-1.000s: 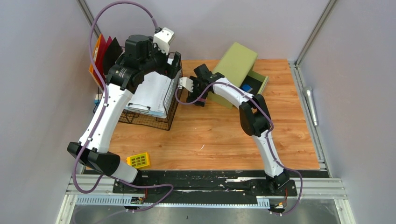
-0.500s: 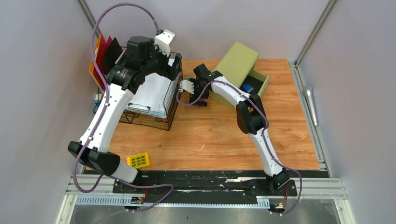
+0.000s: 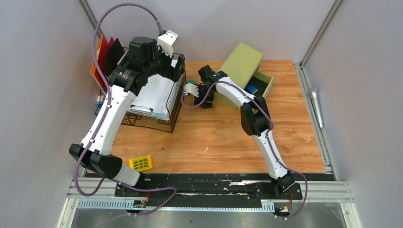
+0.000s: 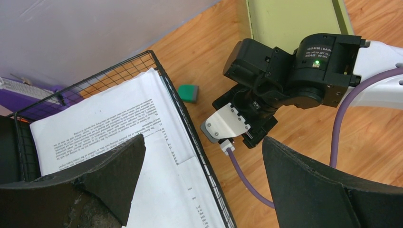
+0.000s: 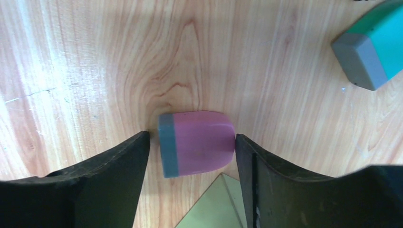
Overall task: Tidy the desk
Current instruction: Pick up the stationery from the center of the board.
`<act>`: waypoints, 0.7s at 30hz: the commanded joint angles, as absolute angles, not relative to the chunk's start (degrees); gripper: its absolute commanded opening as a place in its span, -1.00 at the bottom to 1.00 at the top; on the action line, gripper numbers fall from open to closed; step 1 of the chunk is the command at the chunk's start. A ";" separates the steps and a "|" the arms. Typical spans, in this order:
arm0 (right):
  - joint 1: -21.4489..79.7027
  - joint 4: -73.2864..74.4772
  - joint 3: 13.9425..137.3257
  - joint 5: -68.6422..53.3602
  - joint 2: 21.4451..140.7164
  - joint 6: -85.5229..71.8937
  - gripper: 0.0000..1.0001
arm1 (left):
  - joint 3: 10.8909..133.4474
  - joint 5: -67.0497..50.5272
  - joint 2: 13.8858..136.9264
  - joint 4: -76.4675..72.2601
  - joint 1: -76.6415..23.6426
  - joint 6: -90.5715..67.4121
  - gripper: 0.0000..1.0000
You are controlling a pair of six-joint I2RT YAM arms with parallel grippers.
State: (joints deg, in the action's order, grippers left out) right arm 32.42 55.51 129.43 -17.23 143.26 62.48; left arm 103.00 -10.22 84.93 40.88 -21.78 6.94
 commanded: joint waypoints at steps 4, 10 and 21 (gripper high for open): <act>30.89 61.88 127.79 -20.71 144.05 60.58 0.09 | 101.99 -10.40 84.01 38.96 -21.95 6.93 1.00; 31.98 62.05 124.23 -24.48 139.12 56.55 -0.12 | 101.17 -10.76 83.64 38.58 -21.92 6.79 1.00; 32.34 63.02 113.69 -36.02 118.70 46.14 -0.21 | 102.35 -10.58 83.43 39.01 -21.97 8.03 1.00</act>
State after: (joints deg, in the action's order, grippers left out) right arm 32.42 61.80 115.96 -28.82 131.11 50.61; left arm 101.12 -10.22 84.93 40.84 -21.78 6.94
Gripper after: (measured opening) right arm 0.558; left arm 0.998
